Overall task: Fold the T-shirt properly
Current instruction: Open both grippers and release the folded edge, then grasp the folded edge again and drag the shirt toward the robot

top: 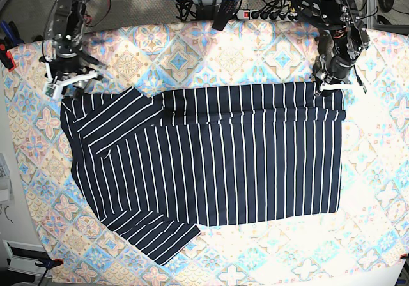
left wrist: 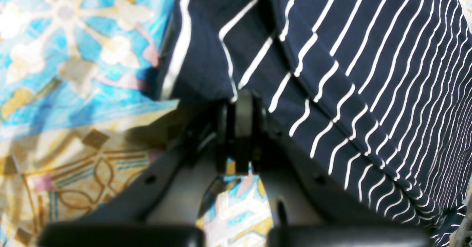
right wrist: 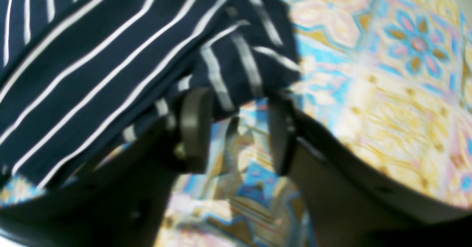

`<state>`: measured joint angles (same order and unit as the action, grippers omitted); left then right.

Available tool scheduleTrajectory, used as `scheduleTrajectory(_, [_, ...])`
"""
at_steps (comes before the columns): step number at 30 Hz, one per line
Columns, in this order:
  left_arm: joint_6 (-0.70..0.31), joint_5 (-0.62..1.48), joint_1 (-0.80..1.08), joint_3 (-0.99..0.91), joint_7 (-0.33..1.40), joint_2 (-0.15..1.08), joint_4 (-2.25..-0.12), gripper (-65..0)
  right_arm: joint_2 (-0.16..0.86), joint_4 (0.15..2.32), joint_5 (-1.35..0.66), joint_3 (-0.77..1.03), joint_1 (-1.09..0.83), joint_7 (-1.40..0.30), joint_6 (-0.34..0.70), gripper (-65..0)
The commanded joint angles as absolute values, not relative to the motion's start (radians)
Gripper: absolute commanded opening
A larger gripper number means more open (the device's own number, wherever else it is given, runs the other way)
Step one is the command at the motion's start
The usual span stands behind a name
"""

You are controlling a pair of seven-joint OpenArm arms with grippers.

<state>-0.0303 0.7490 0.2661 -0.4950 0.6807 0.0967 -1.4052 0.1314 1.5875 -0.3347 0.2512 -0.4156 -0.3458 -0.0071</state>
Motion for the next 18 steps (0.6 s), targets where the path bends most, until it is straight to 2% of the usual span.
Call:
scheduleTrajectory(1, [-0.031, 0.746, 0.266, -0.496, 0.687, 0.102, -1.414, -65.0, 0.142, 1.596, -0.363, 0.260, -0.397, -0.340, -0.005, -34.9])
scheduleTrajectory(15, [-0.031, 0.745, 0.266, -0.496, 0.687, 0.104, -1.414, -65.0, 0.145, 1.423, -0.432, 0.251, -0.280, -0.354, -0.002, -34.0])
scheduleTrajectory(18, [-0.031, 0.745, 0.266, -0.496, 0.687, 0.104, -1.414, -65.0, 0.147, 1.397, -0.432, 0.251, -0.249, -0.354, -0.002, -35.7])
